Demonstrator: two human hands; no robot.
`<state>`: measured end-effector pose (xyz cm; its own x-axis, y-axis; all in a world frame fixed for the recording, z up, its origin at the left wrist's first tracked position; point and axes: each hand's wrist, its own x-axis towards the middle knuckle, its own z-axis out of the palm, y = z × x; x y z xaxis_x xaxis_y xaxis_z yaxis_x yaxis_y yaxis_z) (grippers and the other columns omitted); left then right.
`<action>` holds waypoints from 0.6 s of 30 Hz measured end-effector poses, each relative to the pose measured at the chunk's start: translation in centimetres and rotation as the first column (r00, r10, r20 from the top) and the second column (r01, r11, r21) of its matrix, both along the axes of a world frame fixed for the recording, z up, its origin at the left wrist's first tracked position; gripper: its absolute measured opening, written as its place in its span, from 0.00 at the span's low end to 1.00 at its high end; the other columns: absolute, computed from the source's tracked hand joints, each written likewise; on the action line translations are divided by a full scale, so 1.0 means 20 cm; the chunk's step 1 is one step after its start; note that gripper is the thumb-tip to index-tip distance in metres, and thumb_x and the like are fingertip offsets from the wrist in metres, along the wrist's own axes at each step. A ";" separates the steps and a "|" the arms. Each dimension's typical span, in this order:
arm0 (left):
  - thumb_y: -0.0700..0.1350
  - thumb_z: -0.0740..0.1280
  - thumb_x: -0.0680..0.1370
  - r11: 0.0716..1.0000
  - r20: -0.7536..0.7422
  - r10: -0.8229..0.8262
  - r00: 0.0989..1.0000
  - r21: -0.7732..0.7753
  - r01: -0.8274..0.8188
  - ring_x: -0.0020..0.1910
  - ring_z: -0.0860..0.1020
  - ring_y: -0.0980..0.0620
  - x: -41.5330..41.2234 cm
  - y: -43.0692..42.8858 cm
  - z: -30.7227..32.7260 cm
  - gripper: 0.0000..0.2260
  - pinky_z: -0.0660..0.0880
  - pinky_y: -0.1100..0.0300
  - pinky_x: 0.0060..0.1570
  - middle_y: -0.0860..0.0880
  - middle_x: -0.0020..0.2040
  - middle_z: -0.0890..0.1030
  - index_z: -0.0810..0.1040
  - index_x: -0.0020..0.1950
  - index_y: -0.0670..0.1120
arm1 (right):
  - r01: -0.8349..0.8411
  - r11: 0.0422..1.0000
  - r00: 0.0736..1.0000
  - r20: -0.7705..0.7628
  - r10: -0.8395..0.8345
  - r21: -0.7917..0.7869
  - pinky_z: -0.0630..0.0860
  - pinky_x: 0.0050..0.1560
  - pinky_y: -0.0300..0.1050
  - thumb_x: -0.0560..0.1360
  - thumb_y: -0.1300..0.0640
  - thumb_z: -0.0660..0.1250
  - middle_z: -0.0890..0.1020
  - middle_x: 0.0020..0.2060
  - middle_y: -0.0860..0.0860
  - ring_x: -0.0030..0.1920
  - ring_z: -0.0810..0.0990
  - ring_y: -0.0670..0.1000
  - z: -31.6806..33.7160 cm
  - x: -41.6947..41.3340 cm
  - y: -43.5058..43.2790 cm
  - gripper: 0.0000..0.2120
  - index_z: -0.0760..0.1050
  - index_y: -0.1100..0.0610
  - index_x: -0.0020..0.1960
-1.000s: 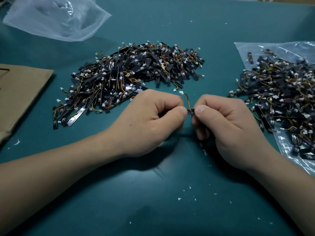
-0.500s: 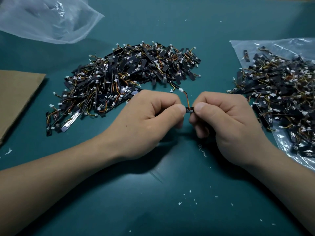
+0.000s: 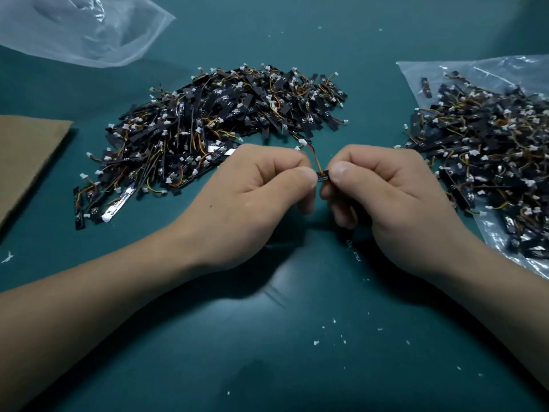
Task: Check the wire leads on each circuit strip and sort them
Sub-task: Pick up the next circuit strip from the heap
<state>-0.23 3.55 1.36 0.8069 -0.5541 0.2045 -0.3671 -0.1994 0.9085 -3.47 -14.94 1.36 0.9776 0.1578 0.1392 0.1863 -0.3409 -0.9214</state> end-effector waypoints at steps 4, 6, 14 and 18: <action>0.50 0.61 0.77 0.996 -0.054 -0.077 0.996 -0.039 0.075 0.27 0.65 0.60 0.00 0.02 0.00 0.16 0.62 0.65 0.31 0.57 0.27 0.67 0.74 0.33 0.43 | -0.117 0.992 0.985 -0.138 0.109 -0.054 0.72 0.35 0.48 0.79 0.50 0.60 0.81 0.28 0.53 0.31 0.76 0.49 0.02 -0.01 -0.02 0.15 0.79 0.55 0.39; 0.46 0.62 0.78 0.992 -0.059 -0.122 0.991 -0.032 0.120 0.28 0.66 0.61 0.01 0.02 0.00 0.15 0.63 0.67 0.33 0.57 0.27 0.68 0.75 0.34 0.40 | -0.110 0.992 0.990 -0.095 0.104 -0.057 0.71 0.33 0.42 0.80 0.51 0.60 0.80 0.27 0.52 0.30 0.75 0.47 0.02 -0.02 -0.03 0.15 0.78 0.54 0.39; 0.40 0.60 0.78 0.996 0.030 -0.019 0.999 0.089 0.016 0.29 0.66 0.57 0.03 -0.01 0.00 0.14 0.64 0.62 0.31 0.45 0.28 0.69 0.73 0.33 0.41 | -0.047 0.996 0.999 0.023 0.049 -0.069 0.71 0.31 0.41 0.80 0.51 0.60 0.79 0.27 0.49 0.27 0.74 0.47 -0.02 -0.02 -0.03 0.13 0.76 0.52 0.38; 0.42 0.60 0.78 0.997 0.015 -0.046 0.999 0.063 0.045 0.29 0.66 0.57 0.02 0.00 0.01 0.15 0.63 0.62 0.32 0.51 0.27 0.68 0.73 0.31 0.47 | -0.126 0.981 0.992 -0.018 0.124 -0.147 0.69 0.31 0.37 0.80 0.54 0.60 0.77 0.25 0.50 0.27 0.73 0.45 0.01 -0.01 -0.04 0.15 0.75 0.53 0.35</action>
